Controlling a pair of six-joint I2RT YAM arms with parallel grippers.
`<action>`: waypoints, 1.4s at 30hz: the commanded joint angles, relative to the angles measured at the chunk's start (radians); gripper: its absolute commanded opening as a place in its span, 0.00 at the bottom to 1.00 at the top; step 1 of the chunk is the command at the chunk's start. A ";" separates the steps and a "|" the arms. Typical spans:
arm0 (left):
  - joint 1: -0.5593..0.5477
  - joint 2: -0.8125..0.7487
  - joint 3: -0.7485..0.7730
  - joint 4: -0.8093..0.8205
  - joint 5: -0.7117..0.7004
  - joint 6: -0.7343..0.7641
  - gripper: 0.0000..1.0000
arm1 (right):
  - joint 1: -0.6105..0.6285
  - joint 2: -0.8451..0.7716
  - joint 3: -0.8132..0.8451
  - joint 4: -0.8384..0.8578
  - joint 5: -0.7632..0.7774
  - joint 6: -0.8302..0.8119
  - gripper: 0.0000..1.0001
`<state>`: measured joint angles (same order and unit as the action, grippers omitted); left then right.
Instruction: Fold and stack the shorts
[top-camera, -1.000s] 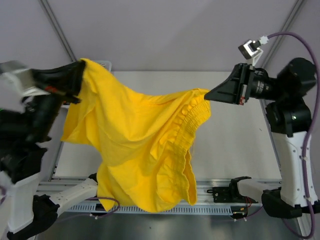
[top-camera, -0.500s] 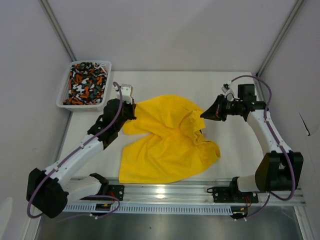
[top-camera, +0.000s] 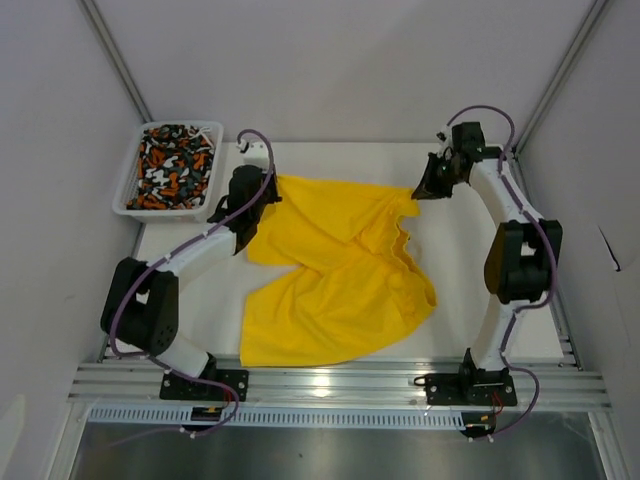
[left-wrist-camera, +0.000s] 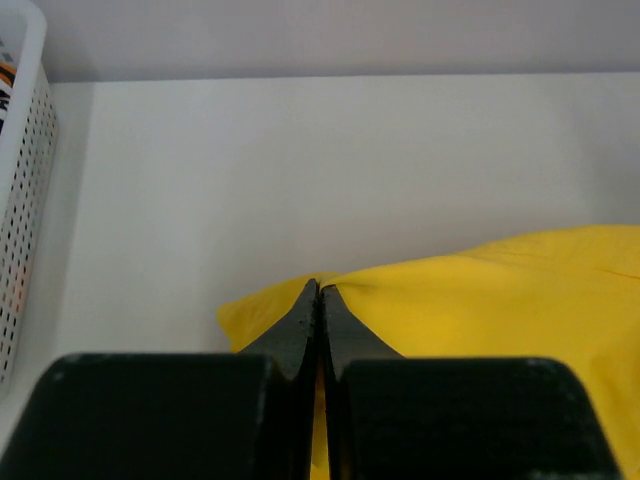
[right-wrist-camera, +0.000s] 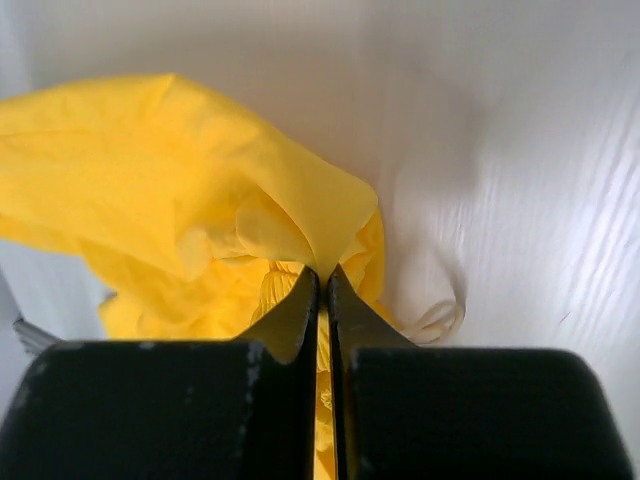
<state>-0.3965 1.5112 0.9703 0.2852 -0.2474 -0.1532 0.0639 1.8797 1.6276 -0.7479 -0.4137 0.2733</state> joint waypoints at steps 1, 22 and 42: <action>0.047 0.090 0.126 0.092 0.042 -0.028 0.00 | 0.005 0.181 0.275 -0.109 0.142 -0.092 0.00; -0.008 -0.164 0.041 -0.041 0.076 -0.172 0.99 | 0.063 0.010 0.039 0.154 0.317 -0.068 0.43; -0.133 -0.474 -0.292 -0.190 0.289 -0.345 0.99 | 0.099 0.073 -0.243 0.157 0.461 0.092 0.00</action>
<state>-0.5114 1.0908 0.6796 0.1215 0.0311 -0.4808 0.1341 2.0243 1.4525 -0.5495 -0.0723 0.3408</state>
